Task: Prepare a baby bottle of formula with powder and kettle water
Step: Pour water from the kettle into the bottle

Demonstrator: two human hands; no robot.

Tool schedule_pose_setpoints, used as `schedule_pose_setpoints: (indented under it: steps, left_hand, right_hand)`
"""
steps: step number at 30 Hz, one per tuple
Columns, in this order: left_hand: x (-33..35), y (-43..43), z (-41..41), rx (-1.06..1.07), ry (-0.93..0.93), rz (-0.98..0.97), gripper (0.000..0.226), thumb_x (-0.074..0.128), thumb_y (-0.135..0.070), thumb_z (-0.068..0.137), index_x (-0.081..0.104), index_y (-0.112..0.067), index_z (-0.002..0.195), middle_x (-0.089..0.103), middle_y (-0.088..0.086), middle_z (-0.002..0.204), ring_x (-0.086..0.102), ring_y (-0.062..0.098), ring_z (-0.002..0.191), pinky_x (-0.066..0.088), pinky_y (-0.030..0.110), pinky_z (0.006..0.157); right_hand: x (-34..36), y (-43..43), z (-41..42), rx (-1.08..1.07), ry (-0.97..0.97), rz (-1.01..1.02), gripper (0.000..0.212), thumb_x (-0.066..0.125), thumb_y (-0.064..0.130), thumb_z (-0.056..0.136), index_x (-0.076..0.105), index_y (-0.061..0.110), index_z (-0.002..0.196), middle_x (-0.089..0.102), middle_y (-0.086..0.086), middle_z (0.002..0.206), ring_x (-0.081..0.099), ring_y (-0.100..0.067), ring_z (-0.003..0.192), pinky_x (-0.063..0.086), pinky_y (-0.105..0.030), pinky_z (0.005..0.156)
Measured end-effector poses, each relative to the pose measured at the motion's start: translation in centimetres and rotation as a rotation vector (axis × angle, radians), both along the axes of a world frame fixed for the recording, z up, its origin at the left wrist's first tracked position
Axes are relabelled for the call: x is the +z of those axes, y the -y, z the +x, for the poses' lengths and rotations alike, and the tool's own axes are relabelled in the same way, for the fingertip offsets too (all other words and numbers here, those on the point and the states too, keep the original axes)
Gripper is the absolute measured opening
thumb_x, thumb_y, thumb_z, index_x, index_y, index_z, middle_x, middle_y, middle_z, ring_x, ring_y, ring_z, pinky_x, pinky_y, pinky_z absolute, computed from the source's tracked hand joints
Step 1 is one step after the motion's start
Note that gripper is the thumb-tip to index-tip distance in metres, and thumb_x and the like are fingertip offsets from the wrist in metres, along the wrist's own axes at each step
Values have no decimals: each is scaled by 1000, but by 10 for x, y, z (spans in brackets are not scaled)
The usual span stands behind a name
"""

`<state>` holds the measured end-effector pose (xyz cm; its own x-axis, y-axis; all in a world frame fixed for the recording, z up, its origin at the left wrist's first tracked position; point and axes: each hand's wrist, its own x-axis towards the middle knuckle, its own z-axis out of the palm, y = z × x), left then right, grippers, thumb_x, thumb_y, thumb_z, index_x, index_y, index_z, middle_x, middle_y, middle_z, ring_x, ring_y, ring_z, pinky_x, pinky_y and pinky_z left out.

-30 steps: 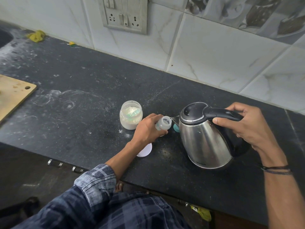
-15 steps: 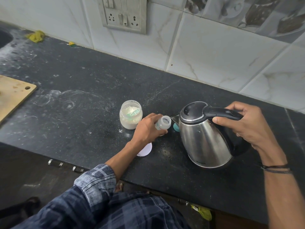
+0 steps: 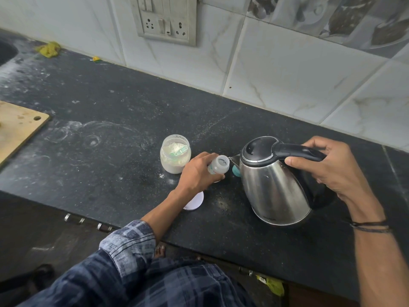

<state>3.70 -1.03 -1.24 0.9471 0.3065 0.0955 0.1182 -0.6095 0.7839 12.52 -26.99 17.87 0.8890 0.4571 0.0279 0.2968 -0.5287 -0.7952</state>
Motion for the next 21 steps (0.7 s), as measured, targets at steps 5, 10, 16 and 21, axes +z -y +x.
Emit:
schedule_pose_setpoints:
  steps: [5,10,16,21]
  left_hand:
    - [0,0,-1,-2,3,4,48,85,-39,71,68,-30,115,63,-9,104,64,14,91,56,41,83]
    - [0,0,-1,0,2,0,48,85,-38,71,68,-29,115,64,-9,105,65,14,91,56,41,84]
    - [0,1,-1,4,-9,-2,50,85,-40,71,67,-31,117,65,-9,107,65,15,93,56,42,84]
    - [1,2,-2,16,-11,-14,50,84,-39,70,68,-30,116,64,-9,106,66,16,92,56,42,83]
  right_hand:
    - [0,0,0,5,0,0,26,91,25,71,69,14,80,58,13,53,46,-3,41,34,-11,43]
    - [0,0,-1,2,4,-3,27,91,27,70,69,16,79,60,12,55,46,-3,41,35,-12,43]
    - [-1,0,0,7,10,-6,26,91,25,71,69,15,79,59,13,55,46,-3,42,35,-11,43]
    - [-2,1,1,6,10,-15,27,91,28,71,69,17,79,59,13,54,46,-4,42,34,-12,43]
